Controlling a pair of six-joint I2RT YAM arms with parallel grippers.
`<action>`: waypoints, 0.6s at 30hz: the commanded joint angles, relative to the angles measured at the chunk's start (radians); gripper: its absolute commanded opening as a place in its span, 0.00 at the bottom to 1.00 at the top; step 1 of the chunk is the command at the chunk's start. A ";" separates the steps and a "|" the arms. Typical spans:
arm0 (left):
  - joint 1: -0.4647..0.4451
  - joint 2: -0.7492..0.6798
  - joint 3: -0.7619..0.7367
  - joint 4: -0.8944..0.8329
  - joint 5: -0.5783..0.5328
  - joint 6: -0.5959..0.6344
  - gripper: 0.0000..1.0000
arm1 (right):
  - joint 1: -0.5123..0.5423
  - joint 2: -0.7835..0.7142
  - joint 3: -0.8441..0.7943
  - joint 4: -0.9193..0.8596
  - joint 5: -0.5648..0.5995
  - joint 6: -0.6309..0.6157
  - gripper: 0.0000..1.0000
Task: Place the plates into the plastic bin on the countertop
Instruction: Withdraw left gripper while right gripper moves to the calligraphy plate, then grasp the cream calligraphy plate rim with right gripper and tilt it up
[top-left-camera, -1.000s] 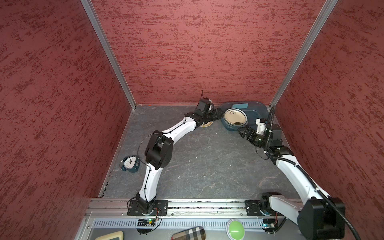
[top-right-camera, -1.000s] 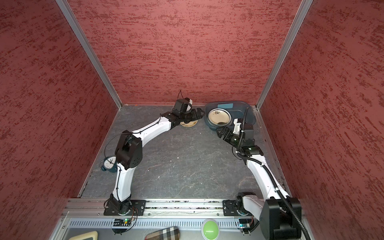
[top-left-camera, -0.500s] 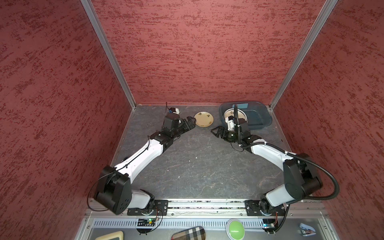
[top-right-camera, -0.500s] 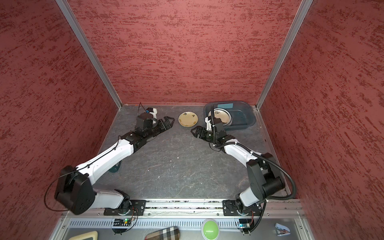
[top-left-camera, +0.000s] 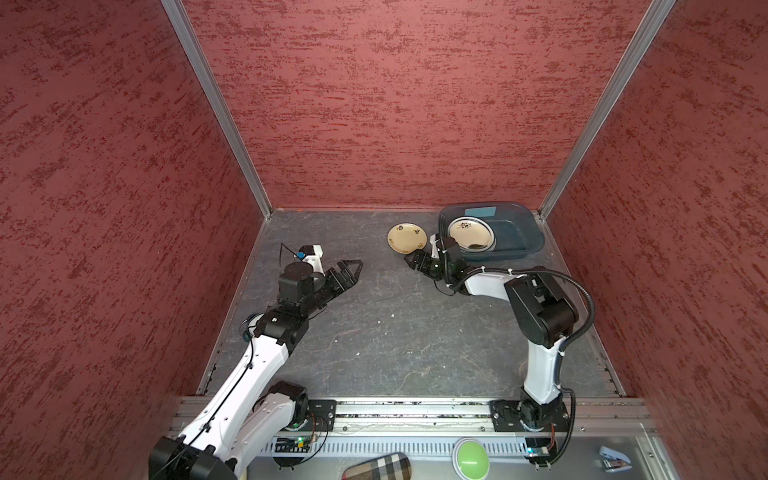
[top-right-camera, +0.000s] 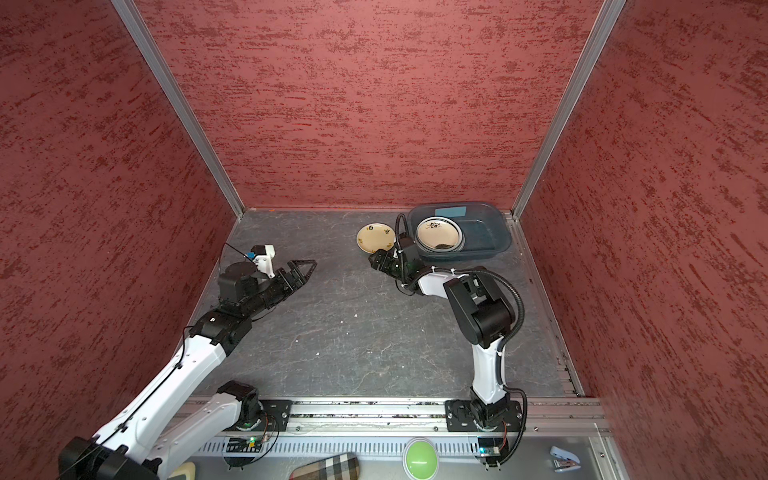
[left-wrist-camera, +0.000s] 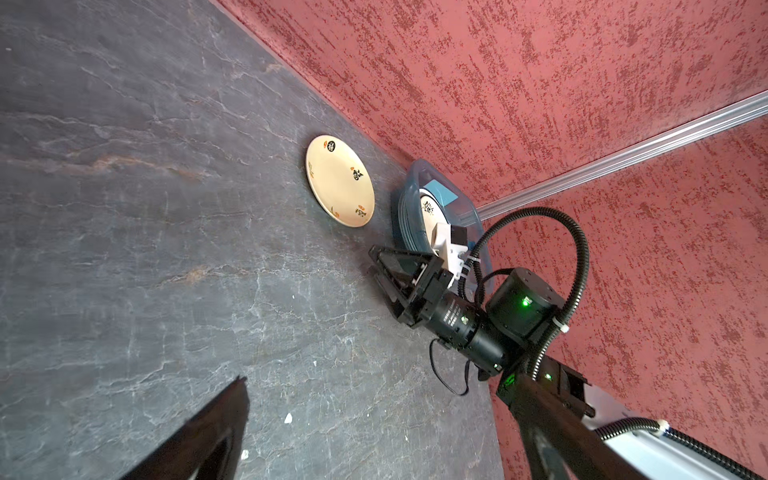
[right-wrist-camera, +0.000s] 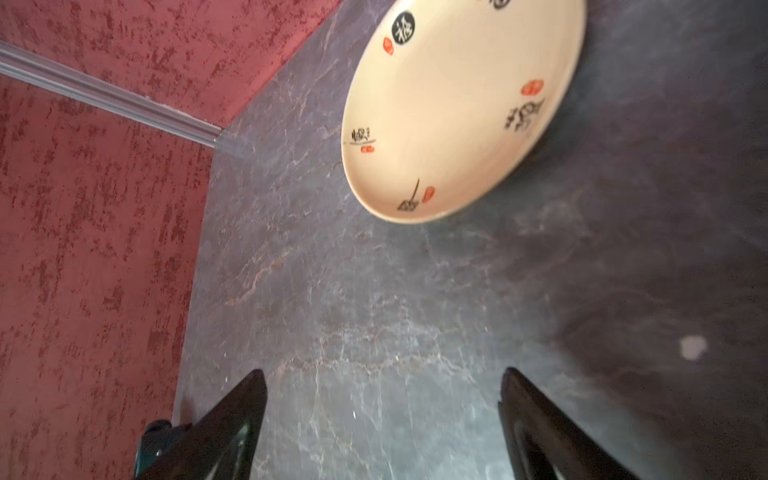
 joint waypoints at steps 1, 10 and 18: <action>0.026 -0.030 -0.008 -0.031 0.034 0.001 0.99 | 0.015 0.041 0.066 0.068 0.103 0.015 0.86; 0.067 -0.025 -0.022 -0.038 0.090 0.006 0.99 | 0.017 0.162 0.205 -0.021 0.246 0.036 0.74; 0.120 -0.025 -0.027 -0.043 0.146 0.009 0.99 | 0.020 0.204 0.289 -0.156 0.315 0.064 0.73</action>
